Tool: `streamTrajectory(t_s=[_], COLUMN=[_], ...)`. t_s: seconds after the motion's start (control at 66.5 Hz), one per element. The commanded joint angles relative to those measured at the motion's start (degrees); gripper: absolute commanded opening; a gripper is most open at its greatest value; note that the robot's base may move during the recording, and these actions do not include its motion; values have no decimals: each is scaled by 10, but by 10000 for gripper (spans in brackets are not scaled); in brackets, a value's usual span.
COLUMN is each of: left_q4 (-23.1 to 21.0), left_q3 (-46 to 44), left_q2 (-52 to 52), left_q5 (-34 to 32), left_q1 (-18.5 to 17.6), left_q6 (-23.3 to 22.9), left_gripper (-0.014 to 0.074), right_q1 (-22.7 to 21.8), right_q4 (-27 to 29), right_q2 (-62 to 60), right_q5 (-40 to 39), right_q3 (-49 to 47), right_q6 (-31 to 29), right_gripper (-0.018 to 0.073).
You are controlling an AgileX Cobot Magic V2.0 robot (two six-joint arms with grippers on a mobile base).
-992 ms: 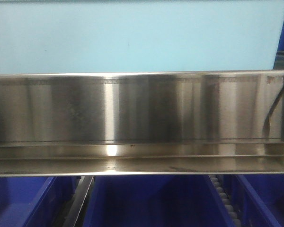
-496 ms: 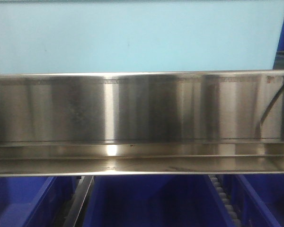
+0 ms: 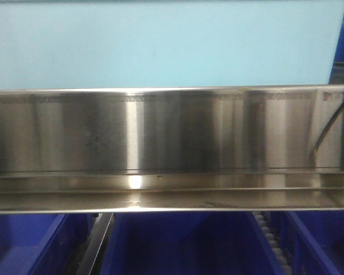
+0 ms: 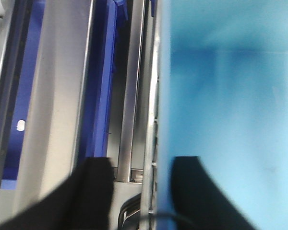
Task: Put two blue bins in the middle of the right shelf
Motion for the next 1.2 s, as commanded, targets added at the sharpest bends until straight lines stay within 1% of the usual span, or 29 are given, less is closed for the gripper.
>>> streamTrajectory(t_s=[0.0,0.03,0.06,0.105,0.301,0.436,0.556,0.647,0.857,0.917,1.038,1.188], left_q4=[-13,-13,-13,-12,-5,3,4,6,30,46,77,82], left_q3=[1,1,1,1,-5,-18,-34,-56,-125,-145,-182,-206], left_q2=[-1,-1,-1,-1,-3,-14,-30,-41,-58,-63,-69,-69], left_q5=[-1,-1,-1,-1,-1,-1,-1,-1,-1,-1,-1,-1], left_q1=[-3,-3,-5,-6,-6,-6,-8,-8,-8,-14,-37,-59], left_q6=[7,7,7,7,7,7,7,7,7,7,7,7], left_gripper=[68,17,-20,-113,-111,-111,-111,-111,-111,-111,-111,-111], right_q1=[-1,-1,-1,-1,-1,4,13,20,37,41,44,44], right_q4=[-9,-9,-9,-9,-11,-12,-27,-45,-67,-80,-91,-92], right_q2=[-1,-1,-1,-1,-1,-7,-16,-19,-32,-37,-52,-68], right_q5=[-4,-4,-4,-4,-4,-4,-4,-4,-4,-4,-4,-4], right_q3=[0,0,0,0,-4,-33,-62,-90,-151,-165,-184,-187], right_q6=[0,0,0,0,0,0,0,0,0,0,0,0], right_gripper=[-132,-167,-164,-160,-162,-162,-162,-162,-162,-162,-162,-162])
